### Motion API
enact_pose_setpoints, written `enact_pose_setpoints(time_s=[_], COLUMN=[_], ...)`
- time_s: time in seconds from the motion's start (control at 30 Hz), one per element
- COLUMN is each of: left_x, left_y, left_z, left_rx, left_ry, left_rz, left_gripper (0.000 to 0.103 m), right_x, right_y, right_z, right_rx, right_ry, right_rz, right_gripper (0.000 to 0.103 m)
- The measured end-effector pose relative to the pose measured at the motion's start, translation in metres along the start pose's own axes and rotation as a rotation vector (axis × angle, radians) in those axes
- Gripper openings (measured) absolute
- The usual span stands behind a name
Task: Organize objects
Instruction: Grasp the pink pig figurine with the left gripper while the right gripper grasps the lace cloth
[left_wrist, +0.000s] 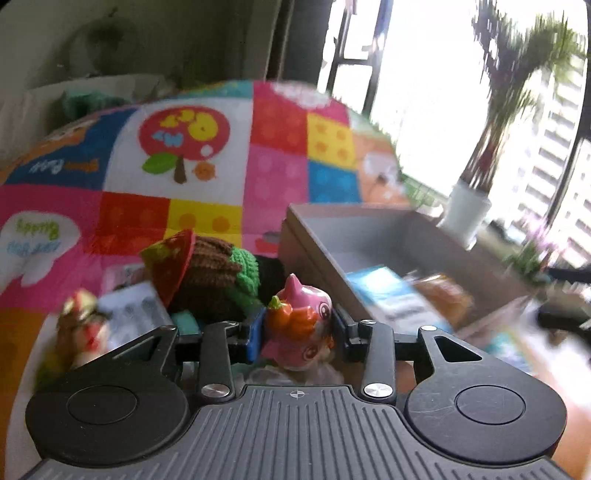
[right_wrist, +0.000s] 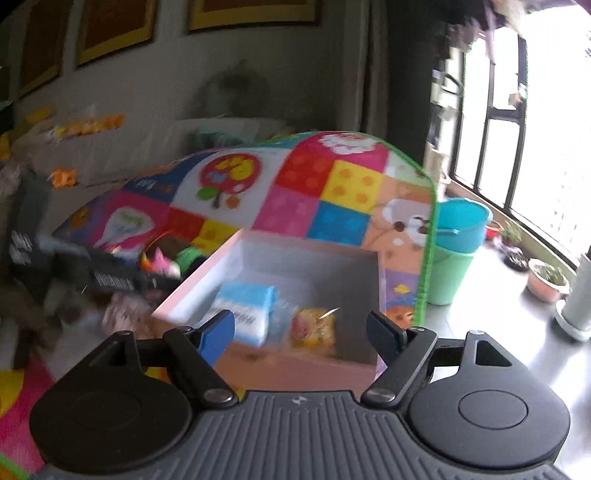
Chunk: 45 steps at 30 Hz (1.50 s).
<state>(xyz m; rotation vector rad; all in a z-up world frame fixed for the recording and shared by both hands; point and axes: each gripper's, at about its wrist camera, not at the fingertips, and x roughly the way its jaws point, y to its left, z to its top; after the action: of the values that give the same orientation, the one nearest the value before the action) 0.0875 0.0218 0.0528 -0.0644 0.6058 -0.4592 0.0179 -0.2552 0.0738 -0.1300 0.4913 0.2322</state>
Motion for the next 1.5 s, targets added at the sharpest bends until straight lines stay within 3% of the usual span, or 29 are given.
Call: enact_pose_setpoints(time_s=[0.13,0.27,0.37,0.53,0.57,0.6,0.63,0.7,0.77,1.07,1.2,1.33,1.5], left_x=[-0.068,-0.111,-0.122,-0.119,-0.118,-0.118,-0.116,-0.110,-0.100,-0.064,-0.058,-0.058,-0.067], left_y=[0.009,0.032,0.048,0.066,0.066,0.065,0.065,0.065,0.064,0.052,0.039,0.023,0.018], left_z=[-0.017,-0.042,-0.063,-0.085,-0.086,-0.086,-0.085,-0.083,-0.082,-0.074,-0.075,-0.080,-0.087], left_rx=[-0.053,-0.185,-0.264,-0.294,-0.283,-0.272,-0.262,-0.249,-0.237,-0.202,-0.158,-0.076,-0.050], left_ry=[-0.067,-0.041,-0.007,0.095,0.104,0.109,0.115,0.129,0.136,0.089,0.082,0.106,0.118], left_rz=[-0.008,-0.013,0.001,-0.008,-0.013,-0.014,-0.016,-0.014,0.007,0.112,0.099,0.083,0.100], left_gripper=[0.042,0.042,0.042,0.042,0.042,0.042,0.043,0.043,0.044,0.044,0.044,0.044,0.043], right_x=[0.002,0.013,0.024,0.041,0.045,0.048,0.053,0.060,0.058,0.029,0.019,0.010,0.019], right_y=[0.047,0.099,0.133,0.166,0.170,0.175,0.177,0.173,0.165,0.124,0.109,0.109,0.112], right_z=[-0.020,-0.034,-0.039,-0.033,-0.032,-0.032,-0.030,-0.028,-0.029,-0.053,-0.056,-0.053,-0.046], right_rx=[-0.160,-0.276,-0.310,-0.318,-0.321,-0.321,-0.316,-0.271,-0.235,-0.177,-0.139,-0.134,-0.108], right_ry=[-0.016,0.008,0.030,0.066,0.074,0.087,0.118,0.182,0.185,0.186,0.186,0.138,0.102], right_rz=[0.043,0.167,0.253,0.331,0.332,0.328,0.331,0.343,0.345,0.249,0.236,0.254,0.261], right_gripper=[0.079,0.079,0.079,0.079,0.077,0.062,0.041,0.034,0.032,0.032,0.032,0.050,0.052])
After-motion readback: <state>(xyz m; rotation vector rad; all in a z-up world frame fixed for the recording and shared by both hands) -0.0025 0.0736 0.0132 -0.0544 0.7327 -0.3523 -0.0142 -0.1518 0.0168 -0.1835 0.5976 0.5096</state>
